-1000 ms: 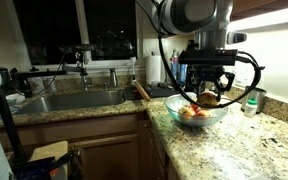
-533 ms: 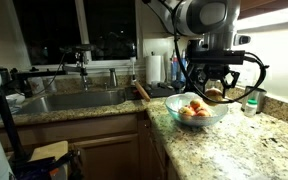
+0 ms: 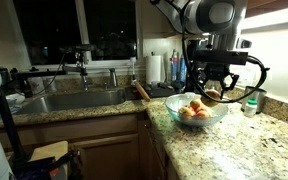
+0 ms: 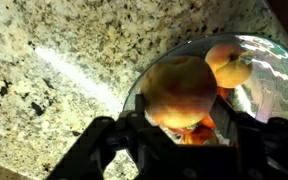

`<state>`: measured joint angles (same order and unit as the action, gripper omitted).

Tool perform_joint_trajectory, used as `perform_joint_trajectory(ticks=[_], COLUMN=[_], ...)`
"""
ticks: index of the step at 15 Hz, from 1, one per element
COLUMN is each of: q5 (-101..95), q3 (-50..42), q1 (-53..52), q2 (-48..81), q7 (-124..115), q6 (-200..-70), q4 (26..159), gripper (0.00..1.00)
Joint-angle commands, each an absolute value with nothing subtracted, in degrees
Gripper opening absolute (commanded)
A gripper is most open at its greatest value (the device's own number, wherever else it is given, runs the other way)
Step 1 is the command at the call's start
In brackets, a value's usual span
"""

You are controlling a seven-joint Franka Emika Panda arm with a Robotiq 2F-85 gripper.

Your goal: Move the peach from the bag to the bowl

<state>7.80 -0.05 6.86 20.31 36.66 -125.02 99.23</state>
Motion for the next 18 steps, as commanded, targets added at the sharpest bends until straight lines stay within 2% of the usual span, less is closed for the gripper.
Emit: perform_joint_trajectory(ticks=[1, 18], q5=[8.5, 11.8], q3=[1.2, 1.8], q1=[8.3, 8.7], q2=[21.3, 23.3], q7=[39.1, 41.8], q6=[-120.5, -116.6], q4=[96.1, 92.8], gripper=[0.41, 0.41])
